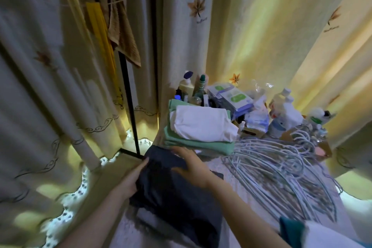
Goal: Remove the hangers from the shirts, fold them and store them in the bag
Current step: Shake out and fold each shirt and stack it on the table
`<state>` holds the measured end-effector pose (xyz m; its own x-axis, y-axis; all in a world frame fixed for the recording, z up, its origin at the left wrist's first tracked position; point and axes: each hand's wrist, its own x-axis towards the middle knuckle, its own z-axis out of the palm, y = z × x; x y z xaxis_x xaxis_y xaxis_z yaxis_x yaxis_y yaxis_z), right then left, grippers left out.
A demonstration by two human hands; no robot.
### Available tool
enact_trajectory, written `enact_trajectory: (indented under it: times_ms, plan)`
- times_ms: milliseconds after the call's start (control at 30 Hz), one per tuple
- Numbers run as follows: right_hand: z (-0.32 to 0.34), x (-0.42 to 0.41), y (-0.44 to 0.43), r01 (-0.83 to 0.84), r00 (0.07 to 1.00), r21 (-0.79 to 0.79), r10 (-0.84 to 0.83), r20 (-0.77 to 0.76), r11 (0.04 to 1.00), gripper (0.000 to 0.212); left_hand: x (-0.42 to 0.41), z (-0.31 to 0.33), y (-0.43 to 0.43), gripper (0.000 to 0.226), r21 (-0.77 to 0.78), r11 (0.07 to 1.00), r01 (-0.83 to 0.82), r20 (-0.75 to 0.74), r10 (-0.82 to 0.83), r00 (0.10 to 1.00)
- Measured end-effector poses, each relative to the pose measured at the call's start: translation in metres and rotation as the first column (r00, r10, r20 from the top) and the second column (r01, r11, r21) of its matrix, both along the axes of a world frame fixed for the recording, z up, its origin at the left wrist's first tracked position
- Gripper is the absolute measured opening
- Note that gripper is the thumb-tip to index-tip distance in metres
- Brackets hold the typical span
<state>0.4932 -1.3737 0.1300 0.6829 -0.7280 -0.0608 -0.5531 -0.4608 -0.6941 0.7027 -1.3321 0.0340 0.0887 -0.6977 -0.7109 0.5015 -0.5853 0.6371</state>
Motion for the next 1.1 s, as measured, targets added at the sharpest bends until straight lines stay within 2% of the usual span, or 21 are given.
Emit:
enact_trajectory:
  times_ms: [100, 167, 233, 300, 400, 433, 500, 533, 567, 600, 633, 733, 767, 800, 833, 867, 900, 933, 1000, 1067, 1100]
  plan:
    - [-0.045, -0.046, 0.005, 0.257, 0.964, 0.104, -0.248, -0.097, 0.961, 0.049, 0.008, -0.024, -0.006, 0.046, 0.015, 0.993, 0.117, 0.239, -0.117, 0.964]
    - [-0.073, -0.074, 0.014, 0.49, 0.863, 0.138, -0.457, -0.215, 0.861, 0.047, 0.012, -0.025, -0.015, 0.032, -0.096, 0.991, 0.09, 0.247, -0.064, 0.967]
    - [-0.094, -0.089, 0.027, 0.712, 0.701, 0.206, -0.662, -0.267, 0.671, 0.038, 0.015, -0.022, -0.027, 0.029, -0.227, 0.972, 0.051, 0.266, 0.012, 0.964]
    - [-0.106, -0.09, 0.04, 0.823, 0.548, 0.356, -0.783, -0.292, 0.443, 0.036, 0.018, -0.023, -0.035, 0.033, -0.261, 0.964, 0.043, 0.408, 0.07, 0.91]
    - [-0.117, -0.083, 0.056, 0.827, 0.446, 0.509, -0.831, -0.333, 0.239, 0.042, 0.017, -0.029, -0.038, 0.039, -0.192, 0.977, 0.089, 0.717, 0.078, 0.693]
    - [-0.12, -0.081, 0.059, 0.807, 0.431, 0.554, -0.845, -0.317, 0.203, 0.042, 0.013, -0.03, -0.036, 0.042, -0.169, 0.979, 0.11, 0.818, 0.077, 0.57]
    - [-0.125, -0.077, 0.063, 0.758, 0.379, 0.638, -0.887, -0.265, 0.133, 0.042, -0.002, -0.025, -0.028, 0.038, -0.192, 0.948, 0.253, 0.965, 0.135, 0.227]
    - [-0.125, -0.076, 0.064, 0.723, 0.354, 0.683, -0.905, -0.236, 0.104, 0.043, -0.014, -0.024, -0.023, 0.033, -0.231, 0.882, 0.412, 0.972, 0.193, 0.131]
    - [-0.122, -0.076, 0.065, 0.671, 0.345, 0.737, -0.915, -0.208, 0.085, 0.043, -0.028, -0.023, -0.018, 0.031, -0.235, 0.766, 0.598, 0.971, 0.206, 0.117]
    - [-0.118, -0.076, 0.065, 0.596, 0.352, 0.799, -0.919, -0.175, 0.077, 0.042, -0.042, -0.024, -0.011, 0.034, -0.155, 0.623, 0.767, 0.988, 0.117, 0.104]
    - [-0.113, -0.075, 0.064, 0.518, 0.369, 0.852, -0.919, -0.14, 0.079, 0.042, -0.055, -0.026, -0.004, 0.041, -0.011, 0.478, 0.878, 1.0, -0.005, 0.015]
    - [-0.098, -0.064, 0.062, 0.438, 0.44, 0.892, -0.892, -0.103, 0.113, 0.041, -0.071, -0.04, 0.009, 0.059, 0.428, 0.24, 0.871, 0.891, -0.273, -0.363]
    - [-0.094, -0.055, 0.06, 0.454, 0.464, 0.881, -0.88, -0.104, 0.135, 0.041, -0.068, -0.037, 0.005, 0.063, 0.478, 0.159, 0.864, 0.841, -0.365, -0.398]
    - [-0.088, -0.044, 0.056, 0.468, 0.474, 0.868, -0.876, -0.088, 0.166, 0.04, -0.066, -0.03, 0.001, 0.063, 0.39, 0.151, 0.909, 0.837, -0.47, -0.281]
    - [-0.084, -0.031, 0.051, 0.486, 0.481, 0.847, -0.875, -0.051, 0.218, 0.04, -0.063, -0.019, -0.005, 0.056, 0.212, 0.25, 0.945, 0.805, -0.593, -0.023]
    - [-0.079, -0.017, 0.046, 0.511, 0.495, 0.81, -0.869, -0.001, 0.29, 0.042, -0.058, -0.005, -0.01, 0.044, 0.025, 0.49, 0.872, 0.697, -0.633, 0.336]
    - [-0.075, -0.001, 0.041, 0.531, 0.522, 0.763, -0.851, 0.046, 0.368, 0.048, -0.048, 0.007, -0.015, 0.038, -0.056, 0.727, 0.684, 0.478, -0.582, 0.658]
    - [-0.069, 0.014, 0.037, 0.535, 0.566, 0.72, -0.82, 0.085, 0.443, 0.059, -0.036, 0.015, -0.019, 0.044, -0.058, 0.853, 0.519, 0.255, -0.49, 0.833]
    - [-0.064, 0.045, 0.034, 0.436, 0.724, 0.692, -0.681, 0.109, 0.575, 0.077, -0.006, 0.022, -0.027, 0.062, 0.005, 0.917, 0.398, 0.041, -0.398, 0.917]
    - [-0.062, 0.07, 0.039, 0.241, 0.885, 0.743, -0.456, 0.096, 0.624, 0.061, 0.014, 0.025, -0.03, 0.055, 0.009, 0.886, 0.464, 0.129, -0.462, 0.878]
    - [-0.066, 0.077, 0.042, 0.193, 0.908, 0.767, -0.408, 0.098, 0.612, 0.044, 0.02, 0.025, -0.029, 0.048, 0.017, 0.861, 0.508, 0.243, -0.496, 0.834]
